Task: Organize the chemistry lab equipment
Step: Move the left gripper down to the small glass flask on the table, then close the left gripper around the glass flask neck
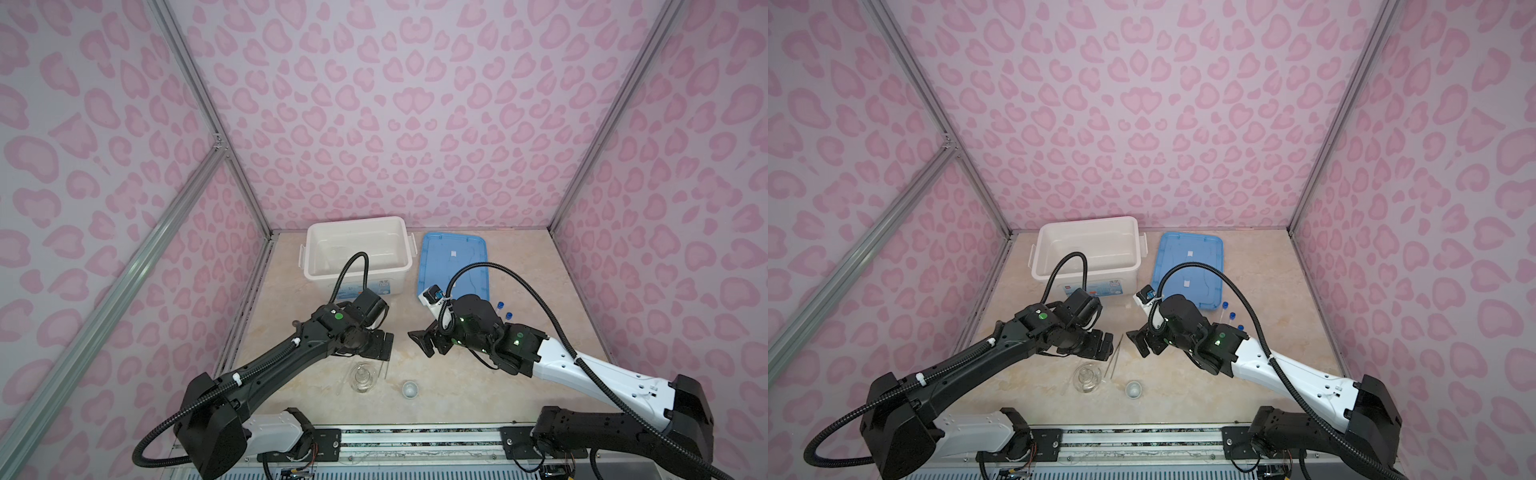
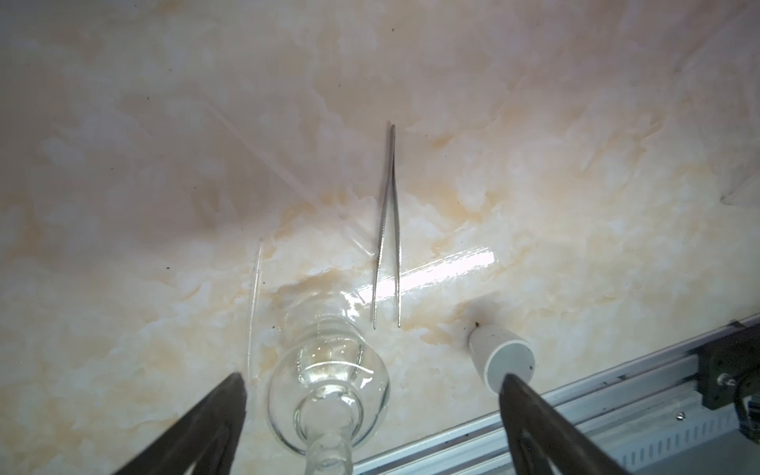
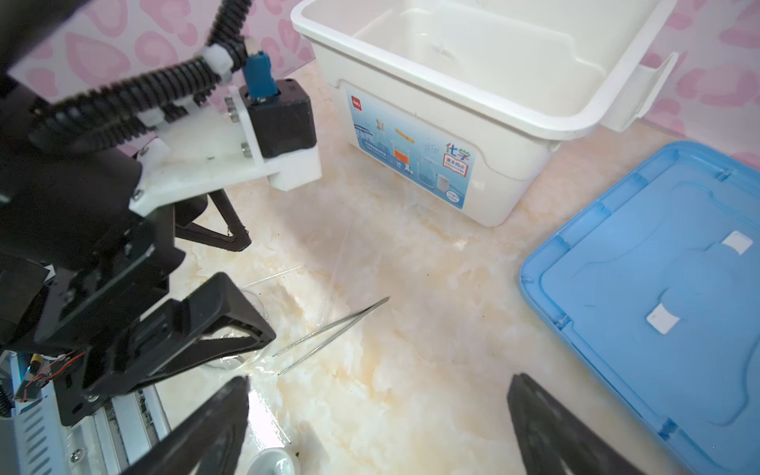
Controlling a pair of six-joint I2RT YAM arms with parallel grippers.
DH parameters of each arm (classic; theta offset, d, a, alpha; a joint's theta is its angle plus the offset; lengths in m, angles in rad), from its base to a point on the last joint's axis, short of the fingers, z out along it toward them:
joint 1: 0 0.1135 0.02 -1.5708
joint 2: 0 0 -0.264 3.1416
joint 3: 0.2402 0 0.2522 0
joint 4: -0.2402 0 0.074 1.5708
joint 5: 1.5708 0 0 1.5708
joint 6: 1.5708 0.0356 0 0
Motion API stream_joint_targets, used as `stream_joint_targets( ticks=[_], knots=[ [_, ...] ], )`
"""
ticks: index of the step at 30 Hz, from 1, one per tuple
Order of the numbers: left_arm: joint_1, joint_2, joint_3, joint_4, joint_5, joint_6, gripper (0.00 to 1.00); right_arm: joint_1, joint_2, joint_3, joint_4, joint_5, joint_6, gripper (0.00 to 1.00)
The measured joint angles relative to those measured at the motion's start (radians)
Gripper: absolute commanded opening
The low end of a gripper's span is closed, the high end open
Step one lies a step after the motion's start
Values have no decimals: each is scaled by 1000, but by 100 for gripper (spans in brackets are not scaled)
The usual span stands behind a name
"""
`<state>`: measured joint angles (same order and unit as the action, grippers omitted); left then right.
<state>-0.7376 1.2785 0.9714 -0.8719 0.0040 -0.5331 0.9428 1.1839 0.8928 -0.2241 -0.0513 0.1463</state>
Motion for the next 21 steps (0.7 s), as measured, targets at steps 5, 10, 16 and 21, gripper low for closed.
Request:
stream_joint_targets(
  ticks=[5,10,16,21],
  knots=[
    [-30,-35,-101,17,-30,-69,97,33,24,-2,24,24,23,99],
    [-52,-69,-155,47,-39,-114,97,48,59,0,26,25,34,99],
    [-83,-39,-224,85,-59,-177,95,58,91,19,39,28,42,98],
    [-108,-13,-232,114,-85,-200,88,68,107,42,36,31,40,99]
  ],
)
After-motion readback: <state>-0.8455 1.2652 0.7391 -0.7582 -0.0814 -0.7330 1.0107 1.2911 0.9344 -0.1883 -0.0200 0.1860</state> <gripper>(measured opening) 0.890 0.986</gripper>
